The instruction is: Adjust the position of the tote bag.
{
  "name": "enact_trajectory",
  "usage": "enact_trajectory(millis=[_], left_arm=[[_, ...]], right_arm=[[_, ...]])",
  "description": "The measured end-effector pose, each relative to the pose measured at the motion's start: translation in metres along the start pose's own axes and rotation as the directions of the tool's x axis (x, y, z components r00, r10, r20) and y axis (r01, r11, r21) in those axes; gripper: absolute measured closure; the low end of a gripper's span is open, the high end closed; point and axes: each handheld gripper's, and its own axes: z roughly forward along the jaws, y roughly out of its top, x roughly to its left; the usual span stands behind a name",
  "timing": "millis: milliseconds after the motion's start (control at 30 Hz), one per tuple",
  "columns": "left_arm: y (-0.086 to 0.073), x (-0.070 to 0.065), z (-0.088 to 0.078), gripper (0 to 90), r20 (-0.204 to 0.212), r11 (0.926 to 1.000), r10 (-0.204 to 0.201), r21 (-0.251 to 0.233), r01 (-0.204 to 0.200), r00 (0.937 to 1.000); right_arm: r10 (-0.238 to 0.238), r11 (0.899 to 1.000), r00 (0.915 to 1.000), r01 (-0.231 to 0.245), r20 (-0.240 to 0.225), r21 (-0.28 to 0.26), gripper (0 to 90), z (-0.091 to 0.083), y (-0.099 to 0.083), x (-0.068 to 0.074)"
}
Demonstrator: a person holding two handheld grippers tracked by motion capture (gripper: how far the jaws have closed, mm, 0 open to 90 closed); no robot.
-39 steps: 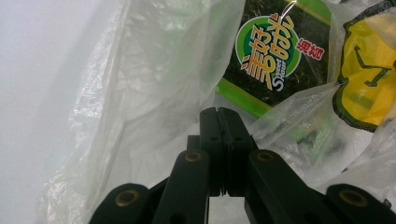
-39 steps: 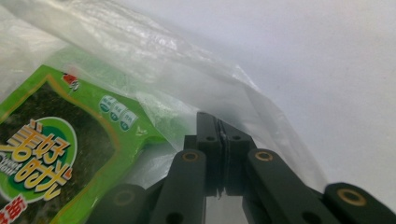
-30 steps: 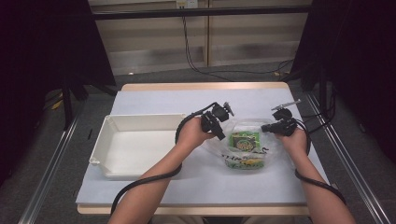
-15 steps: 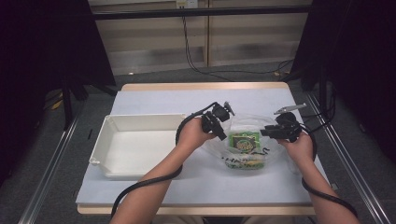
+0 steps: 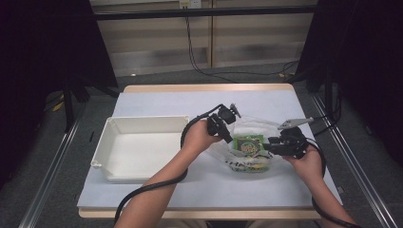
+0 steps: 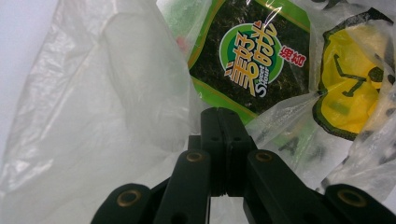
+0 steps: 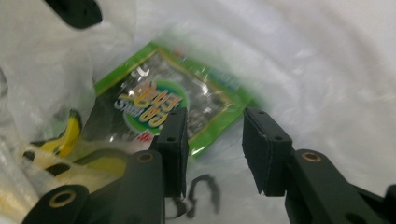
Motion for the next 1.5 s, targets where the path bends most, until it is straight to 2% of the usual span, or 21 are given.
enact_trajectory(millis=[67, 100, 167, 333, 367, 400, 433, 500, 533, 567, 667, 733, 767, 900, 1000, 1100, 1233, 1333, 1367, 1467, 1500], left_arm=[[0.0, 0.0, 0.0, 89.9, 0.001, 1.0, 0.008, 0.003, -0.008, 1.0], [0.0, 0.0, 0.001, 89.9, 0.001, 0.9997, 0.022, 0.005, -0.022, 0.9998], [-0.001, -0.001, 0.002, 89.8, 0.004, 0.9999, 0.01, 0.005, -0.01, 0.9999], [-0.001, -0.001, 0.004, 89.9, 0.004, 0.9999, 0.009, 0.005, -0.009, 0.9999], [-0.001, -0.001, 0.005, 90.0, 0.005, 1.0, 0.007, 0.005, -0.007, 1.0], [-0.001, -0.001, 0.005, 90.0, 0.005, 1.0, 0.005, 0.005, -0.006, 1.0], [0.0, -0.001, 0.005, 90.0, 0.001, 1.0, 0.006, 0.007, -0.006, 1.0], [0.0, 0.0, 0.005, 90.0, 0.001, 0.9999, 0.008, 0.007, -0.008, 1.0], [0.001, 0.0, 0.006, 90.0, 0.0, 1.0, 0.007, 0.005, -0.007, 1.0], [0.001, 0.0, 0.006, 90.0, -0.004, 0.9998, 0.017, 0.007, -0.017, 0.9998], [0.002, -0.002, 0.007, 90.0, -0.01, 1.0, -0.002, -0.002, 0.002, 0.9999], [0.003, -0.001, 0.008, 90.0, -0.016, 1.0, 0.004, 0.005, -0.004, 0.9999], [0.004, -0.001, 0.008, 90.0, -0.017, 0.9999, 0.012, 0.008, -0.012, 0.9998], [0.006, 0.0, 0.009, 90.0, -0.016, 1.0, 0.0, 0.003, 0.0, 0.9999], [0.007, 0.0, 0.011, 89.9, -0.022, 0.9997, -0.025, -0.002, 0.025, 0.9995], [0.008, 0.003, 0.012, 89.9, -0.029, 1.0, -0.007, 0.006, 0.008, 0.9995], [0.007, 0.003, 0.013, 90.0, -0.036, 0.9997, -0.021, 0.006, 0.022, 0.9991], [0.006, 0.004, 0.013, 90.0, -0.035, 0.9997, -0.023, 0.01, 0.023, 0.9991], [0.005, 0.004, 0.013, 90.0, -0.032, 0.9993, -0.037, 0.004, 0.038, 0.9988], [0.004, 0.004, 0.013, 89.9, -0.027, 0.9992, -0.04, 0.001, 0.04, 0.9989], [0.004, 0.006, 0.012, 89.9, -0.024, 0.9997, -0.023, 0.009, 0.023, 0.9995]], right_arm=[[-0.003, 1.0, 1.0, 0.003, -0.008, 0.005, 58.0, 0.002, -0.002, 0.002], [0.005, 1.0, 0.9996, -0.005, -0.028, 0.008, 56.6, 0.005, -0.006, 0.004], [0.008, 1.0, 0.9995, -0.007, -0.031, 0.02, 55.5, 0.006, -0.01, 0.007], [-0.002, 0.999, 0.9975, 0.005, -0.071, 0.036, 57.8, 0.008, -0.02, 0.013], [0.006, 1.0, 0.9963, -0.004, -0.086, 0.028, 61.1, 0.006, -0.023, 0.015], [0.006, 1.0, 0.9963, -0.004, -0.086, 0.028, 61.1, 0.006, -0.023, 0.015], [0.006, 1.0, 0.996, -0.004, -0.089, 0.022, 67.3, 0.003, -0.026, 0.016], [0.01, 1.0, 0.9963, -0.008, -0.085, 0.03, 69.9, 0.001, -0.027, 0.016], [0.01, 1.0, 0.9959, -0.008, -0.09, 0.019, 80.0, -0.002, -0.03, 0.018], [0.01, 1.0, 0.9959, -0.008, -0.09, 0.019, 80.0, -0.002, -0.03, 0.018], [-0.001, 1.0, 0.9955, 0.002, -0.095, 0.007, 86.3, -0.007, -0.035, 0.02], [-0.017, 1.0, 0.995, 0.017, -0.098, 0.002, 88.7, -0.011, -0.039, 0.024], [-0.018, 1.0, 0.995, 0.018, -0.098, 0.004, 88.8, -0.012, -0.04, 0.025], [-0.018, 1.0, 0.9959, 0.019, -0.088, 0.01, 89.5, -0.014, -0.045, 0.028], [-0.014, 1.0, 0.9938, 0.015, -0.11, 0.014, 89.6, -0.014, -0.051, 0.029], [-0.02, 0.999, 0.9943, 0.022, -0.105, 0.024, 89.5, -0.014, -0.056, 0.032], [-0.024, 0.998, 0.9934, 0.029, -0.112, 0.047, 89.1, -0.014, -0.065, 0.035], [-0.024, 0.999, 0.9927, 0.029, -0.118, 0.037, 89.1, -0.014, -0.066, 0.035], [-0.028, 0.998, 0.9929, 0.034, -0.116, 0.045, 89.1, -0.015, -0.066, 0.036], [-0.024, 0.999, 0.993, 0.03, -0.116, 0.045, 89.1, -0.015, -0.066, 0.036], [-0.021, 0.999, 0.993, 0.026, -0.116, 0.043, 88.8, -0.014, -0.066, 0.036]])
